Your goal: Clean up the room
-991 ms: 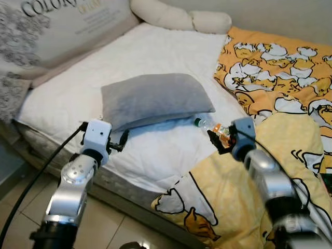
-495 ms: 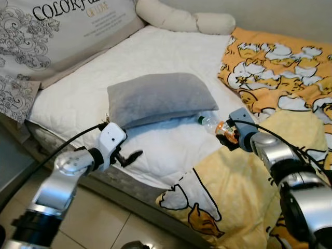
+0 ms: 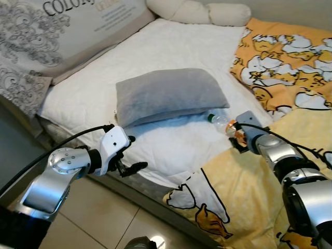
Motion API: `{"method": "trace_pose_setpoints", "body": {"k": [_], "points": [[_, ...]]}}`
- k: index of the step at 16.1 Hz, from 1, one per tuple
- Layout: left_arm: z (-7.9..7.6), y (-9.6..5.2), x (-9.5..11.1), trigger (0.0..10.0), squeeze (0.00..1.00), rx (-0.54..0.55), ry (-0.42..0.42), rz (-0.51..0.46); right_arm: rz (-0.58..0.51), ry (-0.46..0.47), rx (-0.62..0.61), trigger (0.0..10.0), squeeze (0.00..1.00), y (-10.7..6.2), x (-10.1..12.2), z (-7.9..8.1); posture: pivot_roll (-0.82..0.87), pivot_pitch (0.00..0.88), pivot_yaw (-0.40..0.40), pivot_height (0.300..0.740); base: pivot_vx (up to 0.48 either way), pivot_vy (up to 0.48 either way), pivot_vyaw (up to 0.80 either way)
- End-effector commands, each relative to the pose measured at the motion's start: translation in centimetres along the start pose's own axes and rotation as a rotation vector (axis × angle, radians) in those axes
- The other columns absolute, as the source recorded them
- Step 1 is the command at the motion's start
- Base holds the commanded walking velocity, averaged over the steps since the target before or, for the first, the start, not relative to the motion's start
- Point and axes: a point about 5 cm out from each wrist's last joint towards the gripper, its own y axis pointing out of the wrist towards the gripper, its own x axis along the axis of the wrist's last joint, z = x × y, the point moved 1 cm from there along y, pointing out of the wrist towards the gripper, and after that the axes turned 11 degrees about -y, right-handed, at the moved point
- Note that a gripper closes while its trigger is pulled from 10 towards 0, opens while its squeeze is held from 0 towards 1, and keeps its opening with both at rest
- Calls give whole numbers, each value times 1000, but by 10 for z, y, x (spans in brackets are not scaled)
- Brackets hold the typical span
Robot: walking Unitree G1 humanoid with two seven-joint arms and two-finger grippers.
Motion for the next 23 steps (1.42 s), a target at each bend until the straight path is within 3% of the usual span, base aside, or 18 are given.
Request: {"method": "trace_pose_setpoints", "body": {"k": [1, 8, 13, 19, 20, 21, 22, 23], "points": [[1, -7, 3, 10000, 0, 2, 0, -1, -23, 7, -44, 10000, 0, -2, 6, -10, 151, 76, 99, 740, 0, 0, 0], [-14, -32, 8, 10000, 0, 19, -12, 10, -21, -19, -123, 10000, 0, -6, -3, -27, 242, 159, 64, 740, 0, 0, 0], [-33, -55, 16, 10000, 0, 1, -25, 33, -55, 55, -66, 10000, 0, -4, -5, -16, 314, 241, 62, 740, 0, 0, 0], [-41, -63, 18, 10000, 0, 4, -41, 50, -149, 88, -3, 10000, 0, -3, 12, -12, 311, 230, 60, 740, 0, 0, 0], [-42, -61, 18, 10000, 0, 1, -43, 49, -157, 85, 11, 6000, 0, -4, 13, -12, 307, 224, 62, 740, 0, 0, 0], [-42, -61, 19, 10000, 0, 0, -45, 48, -160, 80, 15, 6000, 0, -4, 13, -12, 301, 218, 64, 740, 0, 0, 0], [-42, -58, 20, 10000, 0, -10, -44, 43, -173, 56, 14, 3922, 0, -5, 16, -16, 297, 211, 67, 740, 0, 0, 0], [-42, -57, 20, 10000, 0, -11, -42, 43, -178, 55, 10, 3373, 0, -6, 17, -18, 297, 210, 66, 740, 0, 0, 0]]}}
